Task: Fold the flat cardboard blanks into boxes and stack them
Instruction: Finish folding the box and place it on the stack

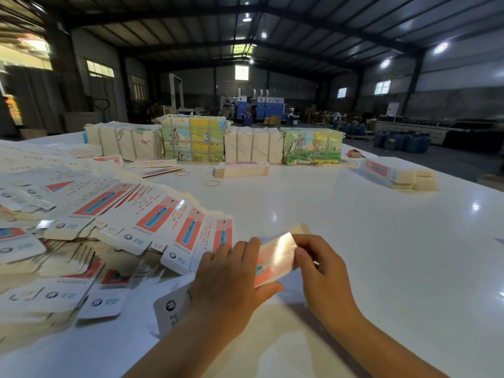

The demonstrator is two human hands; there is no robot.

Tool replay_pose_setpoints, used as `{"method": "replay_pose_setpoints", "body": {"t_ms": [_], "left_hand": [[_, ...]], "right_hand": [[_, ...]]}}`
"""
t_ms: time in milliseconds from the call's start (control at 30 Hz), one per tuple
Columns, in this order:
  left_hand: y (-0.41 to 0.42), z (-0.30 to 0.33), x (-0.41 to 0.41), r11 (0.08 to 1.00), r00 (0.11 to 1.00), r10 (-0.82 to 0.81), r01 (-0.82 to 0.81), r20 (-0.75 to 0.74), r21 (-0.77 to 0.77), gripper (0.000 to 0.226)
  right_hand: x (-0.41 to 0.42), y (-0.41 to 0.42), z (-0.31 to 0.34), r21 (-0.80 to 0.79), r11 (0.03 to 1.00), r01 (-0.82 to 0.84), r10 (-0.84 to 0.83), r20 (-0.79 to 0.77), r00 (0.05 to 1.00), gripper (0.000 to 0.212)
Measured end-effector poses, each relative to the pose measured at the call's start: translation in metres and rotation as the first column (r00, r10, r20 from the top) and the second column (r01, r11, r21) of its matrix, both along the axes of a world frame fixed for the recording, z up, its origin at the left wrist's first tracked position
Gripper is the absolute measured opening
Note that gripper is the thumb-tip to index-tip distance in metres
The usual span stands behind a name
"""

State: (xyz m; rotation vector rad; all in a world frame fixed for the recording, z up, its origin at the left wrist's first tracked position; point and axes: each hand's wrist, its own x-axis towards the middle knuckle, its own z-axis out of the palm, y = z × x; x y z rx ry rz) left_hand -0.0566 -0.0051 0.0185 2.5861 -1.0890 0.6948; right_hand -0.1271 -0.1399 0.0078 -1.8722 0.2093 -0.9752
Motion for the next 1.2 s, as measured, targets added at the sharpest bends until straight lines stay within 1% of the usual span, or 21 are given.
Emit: {"method": "replay_pose_setpoints", "body": {"t_ms": [33,167,267,367,400,433,467,500,533,567,600,633,667,767,833,900,967,1000,1100,1133,1200], "left_hand": [[0.000,0.001,-0.002,1.000,1.000,-0.012,0.012,-0.013,0.003,0.082],[-0.002,-0.001,-0.004,0.999,0.994,-0.038,0.040,0.100,-0.025,0.068],[-0.001,0.003,-0.004,1.000,1.000,0.004,-0.004,0.023,-0.013,0.075],[0.002,0.006,-0.005,0.999,0.999,0.023,-0.024,-0.036,-0.047,0.080],[0.002,0.004,-0.003,0.998,0.999,0.019,-0.021,-0.043,-0.054,0.082],[0.003,0.000,-0.001,0.998,0.999,0.007,-0.009,-0.035,-0.070,0.085],[0.003,-0.001,0.001,0.996,1.000,-0.006,0.005,-0.011,-0.091,0.088],[0.004,-0.003,0.002,0.994,1.000,-0.016,0.016,0.007,-0.105,0.089],[0.004,-0.005,0.003,0.994,1.000,-0.026,0.027,0.015,-0.109,0.088],[0.004,-0.005,0.003,0.993,0.999,-0.034,0.035,0.009,-0.115,0.087],[0.004,-0.005,0.002,0.992,0.999,-0.042,0.041,-0.002,-0.121,0.087],[0.004,-0.006,0.002,0.991,0.999,-0.046,0.045,-0.011,-0.125,0.088],[0.003,-0.005,0.002,0.991,0.999,-0.048,0.046,-0.017,-0.128,0.091],[0.004,-0.004,0.002,0.989,0.997,-0.061,0.055,-0.044,-0.138,0.097],[0.004,-0.004,0.002,0.987,0.997,-0.068,0.060,-0.043,-0.151,0.093],[0.004,-0.004,0.001,0.984,0.996,-0.074,0.065,-0.050,-0.164,0.088],[0.003,-0.003,0.001,0.989,0.996,-0.057,0.048,-0.062,-0.141,0.083],[0.003,-0.003,-0.001,0.988,0.997,-0.053,0.046,-0.049,-0.145,0.078],[0.004,-0.001,-0.002,0.986,0.998,-0.050,0.045,-0.031,-0.161,0.066],[0.005,-0.002,-0.001,0.986,0.998,-0.050,0.046,-0.025,-0.158,0.066],[0.005,-0.002,0.001,0.983,0.998,-0.066,0.064,-0.005,-0.172,0.066]], "right_hand": [[0.000,0.000,0.000,0.001,1.000,0.007,-0.007,0.004,1.000,0.033],[0.002,-0.002,0.000,0.016,1.000,0.011,-0.011,-0.006,1.000,0.036],[0.002,-0.003,0.001,-0.036,0.999,0.036,-0.035,0.005,0.999,0.041],[0.002,-0.007,0.004,-0.217,0.956,0.199,-0.183,0.093,0.979,0.034],[0.003,-0.009,0.005,-0.215,0.950,0.225,-0.208,0.099,0.973,0.041],[0.005,-0.011,0.004,-0.121,0.974,0.189,-0.182,0.072,0.981,0.056],[0.008,-0.013,0.003,0.075,0.993,0.088,-0.090,0.029,0.995,0.067],[0.008,-0.013,0.005,0.313,0.947,-0.067,0.059,0.036,0.998,0.069],[0.009,-0.015,0.005,0.497,0.834,-0.238,0.226,0.085,0.970,0.063],[0.008,-0.015,0.006,0.601,0.711,-0.365,0.344,0.155,0.926,0.053],[0.008,-0.017,0.006,0.624,0.653,-0.429,0.406,0.188,0.894,0.044],[0.007,-0.017,0.006,0.607,0.658,-0.445,0.422,0.193,0.886,0.036],[0.006,-0.016,0.006,0.565,0.700,-0.437,0.409,0.185,0.894,0.029],[0.006,-0.013,0.001,0.311,0.912,-0.268,0.253,0.089,0.963,0.006],[0.003,-0.010,-0.002,0.087,0.989,-0.118,0.112,0.071,0.991,0.012],[0.000,-0.009,-0.003,-0.169,0.986,-0.019,0.032,0.075,0.997,0.015],[-0.002,-0.008,-0.004,-0.416,0.909,0.015,-0.007,0.021,1.000,0.022],[-0.001,-0.007,-0.003,-0.489,0.872,0.021,-0.036,-0.022,0.999,0.029],[-0.001,-0.002,-0.002,-0.546,0.836,0.045,-0.117,-0.097,0.988,0.049],[-0.001,0.001,-0.002,-0.497,0.867,0.030,-0.097,-0.111,0.989,0.052],[-0.003,0.005,0.000,-0.253,0.967,-0.025,0.004,-0.086,0.996,0.049]]}}
